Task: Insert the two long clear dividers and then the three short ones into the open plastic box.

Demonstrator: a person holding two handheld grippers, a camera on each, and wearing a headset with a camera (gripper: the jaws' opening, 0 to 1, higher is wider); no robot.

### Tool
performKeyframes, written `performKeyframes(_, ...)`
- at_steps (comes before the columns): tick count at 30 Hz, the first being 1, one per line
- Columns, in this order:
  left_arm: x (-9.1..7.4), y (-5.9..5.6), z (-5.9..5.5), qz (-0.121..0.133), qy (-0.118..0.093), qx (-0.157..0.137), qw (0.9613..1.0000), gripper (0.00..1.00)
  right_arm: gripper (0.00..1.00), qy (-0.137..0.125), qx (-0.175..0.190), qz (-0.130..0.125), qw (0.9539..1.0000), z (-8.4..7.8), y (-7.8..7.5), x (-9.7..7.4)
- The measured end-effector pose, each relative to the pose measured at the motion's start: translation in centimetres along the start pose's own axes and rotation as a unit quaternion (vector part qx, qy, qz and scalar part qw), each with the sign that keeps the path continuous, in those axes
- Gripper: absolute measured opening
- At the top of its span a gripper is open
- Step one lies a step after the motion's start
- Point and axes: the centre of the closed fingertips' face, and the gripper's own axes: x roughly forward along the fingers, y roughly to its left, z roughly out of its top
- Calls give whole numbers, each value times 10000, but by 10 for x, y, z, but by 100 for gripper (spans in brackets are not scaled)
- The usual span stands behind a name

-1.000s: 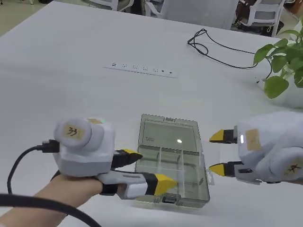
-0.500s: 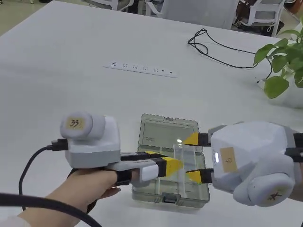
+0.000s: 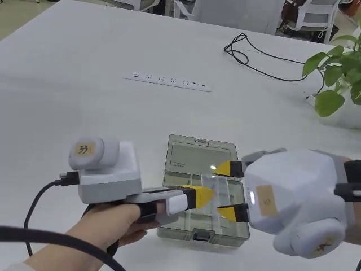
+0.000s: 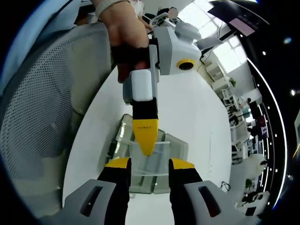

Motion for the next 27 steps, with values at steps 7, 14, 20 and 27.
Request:
performKeyframes(7,-1,0,1,-10,-6,-56,10000,0,33,14,-222,-41,9997,1,-1,0)
performKeyframes(14,-4,1,1,-28,105,289,9995,0,46,-404,733,223,9962,9,-4,-4)
performKeyframes(20,-7,-3,-5,-179,361,1051,9936,0,44,-849,1694,634,9798,16,-11,-16)
performKeyframes(27,-11,-12,-9,-472,547,1658,9835,0,36,-1013,2214,1060,9641,13,-16,-28)
